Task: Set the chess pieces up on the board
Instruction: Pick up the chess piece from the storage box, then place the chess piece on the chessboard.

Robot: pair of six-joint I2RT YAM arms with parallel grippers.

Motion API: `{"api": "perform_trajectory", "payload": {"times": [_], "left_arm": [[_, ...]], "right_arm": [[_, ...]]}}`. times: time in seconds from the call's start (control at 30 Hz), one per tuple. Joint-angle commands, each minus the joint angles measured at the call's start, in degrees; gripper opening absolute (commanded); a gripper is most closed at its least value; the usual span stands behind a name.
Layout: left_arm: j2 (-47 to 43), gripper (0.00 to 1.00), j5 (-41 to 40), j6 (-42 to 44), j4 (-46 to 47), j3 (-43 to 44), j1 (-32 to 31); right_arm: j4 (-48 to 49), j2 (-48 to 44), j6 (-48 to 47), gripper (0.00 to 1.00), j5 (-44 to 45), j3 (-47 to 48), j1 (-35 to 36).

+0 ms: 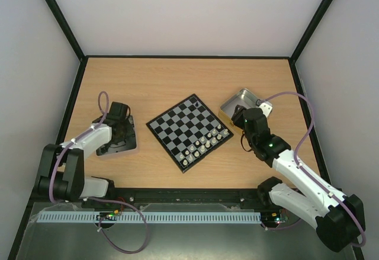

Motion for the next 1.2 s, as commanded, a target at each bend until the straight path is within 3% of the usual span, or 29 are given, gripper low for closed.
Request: {"api": "perform_trajectory", "payload": {"times": [0.0, 0.43, 0.7, 0.87, 1.17], "left_arm": [[1.16, 0.16, -2.22, 0.14, 0.95, 1.32, 0.34], [-6.3, 0.12, -2.2, -0.14, -4.48, 3.42, 0.34], [-9.9, 0.12, 6.51, -0.06, -6.14, 8.91, -2.77], [-4.01, 0.13, 7.56, -0.38, -4.99, 16.1, -10.74], [18.18, 0.13, 1.95, 4.18, -6.47, 37.36, -22.26]], "right_arm": [[0.72, -0.65, 0.58, 0.62, 1.88, 0.94, -0.18], [0.68, -2.3, 1.04, 0.62, 1.77, 0.16, -0.19], [0.62, -3.05, 1.46, 0.62, 1.87, -0.09, -0.19], [0.09, -3.76, 1.65, 0.62, 2.26, -0.18, -0.18], [-1.22, -5.47, 1.89, 0.62, 2.68, -0.47, -0.19]]}}
